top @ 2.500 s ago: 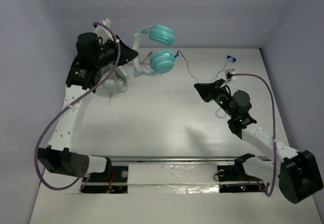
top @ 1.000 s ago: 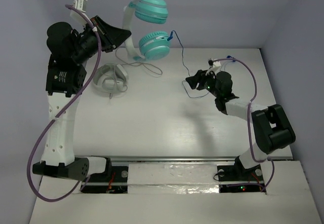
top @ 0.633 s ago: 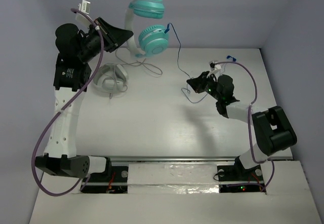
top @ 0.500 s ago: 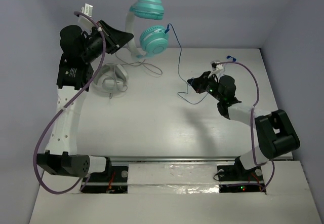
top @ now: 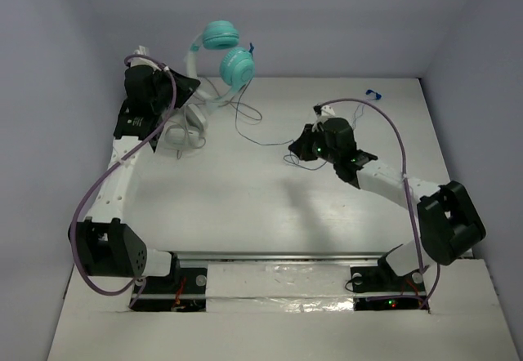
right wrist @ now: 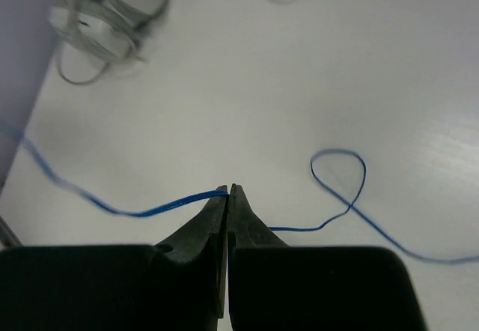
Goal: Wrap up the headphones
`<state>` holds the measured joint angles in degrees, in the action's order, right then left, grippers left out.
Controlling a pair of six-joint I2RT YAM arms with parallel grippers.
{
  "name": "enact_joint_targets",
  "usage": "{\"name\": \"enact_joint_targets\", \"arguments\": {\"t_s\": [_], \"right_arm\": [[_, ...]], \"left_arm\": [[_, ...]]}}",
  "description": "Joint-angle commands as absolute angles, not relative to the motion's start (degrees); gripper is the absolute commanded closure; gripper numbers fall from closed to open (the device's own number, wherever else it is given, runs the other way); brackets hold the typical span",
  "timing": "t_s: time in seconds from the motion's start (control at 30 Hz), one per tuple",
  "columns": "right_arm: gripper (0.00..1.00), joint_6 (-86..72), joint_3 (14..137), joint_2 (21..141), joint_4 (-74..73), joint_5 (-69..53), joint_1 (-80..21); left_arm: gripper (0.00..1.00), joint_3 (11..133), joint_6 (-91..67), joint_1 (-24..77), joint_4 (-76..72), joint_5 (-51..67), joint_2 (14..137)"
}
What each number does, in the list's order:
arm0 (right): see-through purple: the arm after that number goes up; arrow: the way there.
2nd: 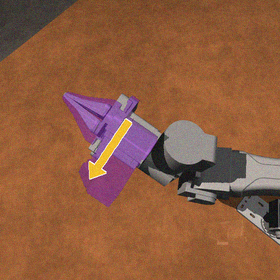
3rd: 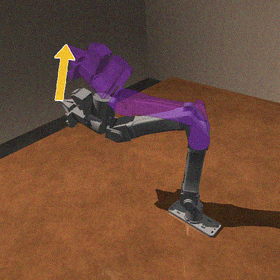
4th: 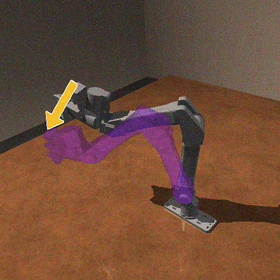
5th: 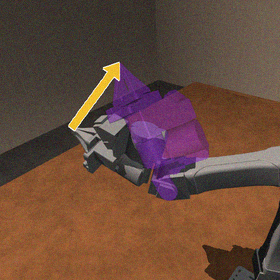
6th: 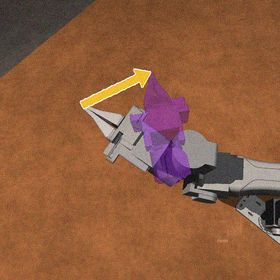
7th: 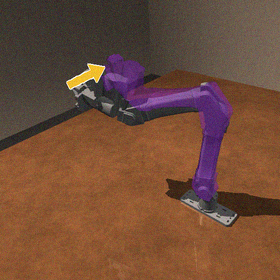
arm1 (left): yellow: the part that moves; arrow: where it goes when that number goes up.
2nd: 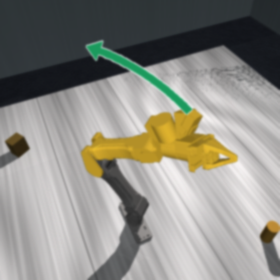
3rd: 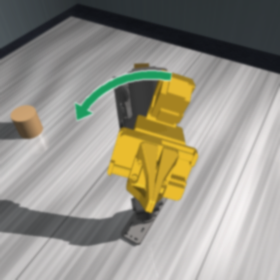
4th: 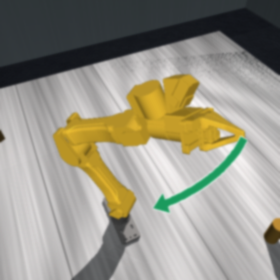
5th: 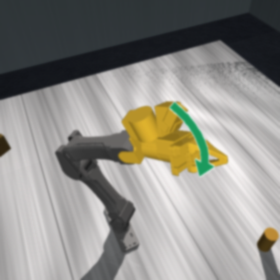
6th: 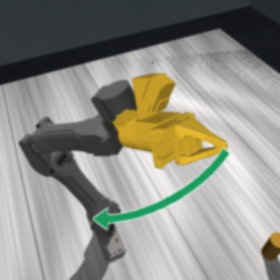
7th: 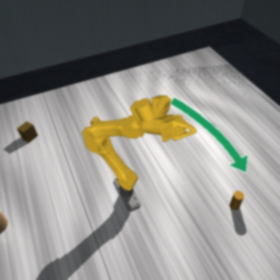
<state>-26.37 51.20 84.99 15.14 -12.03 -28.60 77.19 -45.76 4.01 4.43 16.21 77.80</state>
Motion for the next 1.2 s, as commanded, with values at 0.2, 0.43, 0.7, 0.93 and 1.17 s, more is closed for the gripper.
{"name": "enact_joint_targets", "arguments": {"t_s": [0.2,0.43,0.7,0.93,1.17], "right_arm": [[1.0,-23.6,59.7,82.7,-13.4,8.6,-44.8],[1.0,-15.7,72.7,77.3,-30.1,15.5,-52.6],[1.0,-10.9,82.2,76.3,-40.8,18.5,-54.3],[1.0,-8.4,86.7,76.5,-41.8,20.9,-54.3],[1.0,-6.5,90.6,76.6,-44.9,24.7,-54.3]], "left_arm": [[1.0,73.5,-40.1,8.5,-1.1,-2.4,74.5],[1.0,69.0,-32.2,18.7,1.2,-13.1,75.1],[1.0,67.9,-24.4,26.5,2.9,-11.5,77.2],[1.0,69.1,-19.2,30.6,4.4,-3.6,80.7],[1.0,69.5,-15.7,30.6,7.1,1.1,82.3]]}}
